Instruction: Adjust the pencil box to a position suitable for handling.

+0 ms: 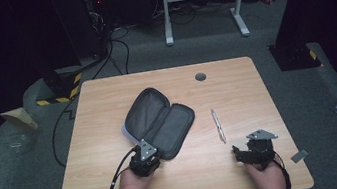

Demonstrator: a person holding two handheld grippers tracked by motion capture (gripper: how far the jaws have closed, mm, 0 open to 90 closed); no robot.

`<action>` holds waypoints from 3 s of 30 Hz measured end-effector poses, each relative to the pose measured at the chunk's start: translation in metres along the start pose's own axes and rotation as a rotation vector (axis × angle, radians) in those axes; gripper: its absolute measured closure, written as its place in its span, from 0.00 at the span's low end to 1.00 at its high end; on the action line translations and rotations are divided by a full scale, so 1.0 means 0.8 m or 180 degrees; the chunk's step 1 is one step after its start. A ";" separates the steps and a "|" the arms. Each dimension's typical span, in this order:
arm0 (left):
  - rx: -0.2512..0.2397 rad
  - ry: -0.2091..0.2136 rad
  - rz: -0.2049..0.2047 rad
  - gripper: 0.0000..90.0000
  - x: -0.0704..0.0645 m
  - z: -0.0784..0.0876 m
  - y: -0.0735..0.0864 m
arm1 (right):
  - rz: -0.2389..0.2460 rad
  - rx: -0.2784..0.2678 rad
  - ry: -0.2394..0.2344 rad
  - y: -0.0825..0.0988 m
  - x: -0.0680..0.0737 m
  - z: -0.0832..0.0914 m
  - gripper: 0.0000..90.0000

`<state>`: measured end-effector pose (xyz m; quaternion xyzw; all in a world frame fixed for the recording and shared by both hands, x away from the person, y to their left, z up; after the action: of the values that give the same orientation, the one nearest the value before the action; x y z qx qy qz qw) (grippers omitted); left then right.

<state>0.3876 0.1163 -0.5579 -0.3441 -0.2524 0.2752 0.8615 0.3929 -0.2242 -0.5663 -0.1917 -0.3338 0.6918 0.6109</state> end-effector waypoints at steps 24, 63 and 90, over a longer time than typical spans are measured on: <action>-0.0500 -0.0759 0.0438 0.71 0.095 0.085 0.000 | 0.0022 0.0000 -0.0018 0.000 0.001 0.000 0.18; -0.0256 -0.0068 0.0528 0.73 0.044 0.057 0.027 | 0.0145 -0.0305 -0.0294 -0.001 0.035 0.024 0.35; -0.0426 0.0081 0.0427 0.70 0.011 0.060 0.017 | 0.0698 -0.0148 -0.0529 -0.022 0.187 -0.038 0.57</action>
<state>0.3602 0.1522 -0.5348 -0.4205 -0.2356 0.3104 0.8193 0.3989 -0.0713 -0.5540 -0.1832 -0.3763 0.7600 0.4973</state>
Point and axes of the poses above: each handheld gripper's, and its own axes: z roughly backward along the jaws, y roughly out of its underside, x roughly to its left, the point moved 6 cm from there along -z, roughly forward along the jaws, and after that the axes turned 13 degrees about -z, right-handed, at the moved point
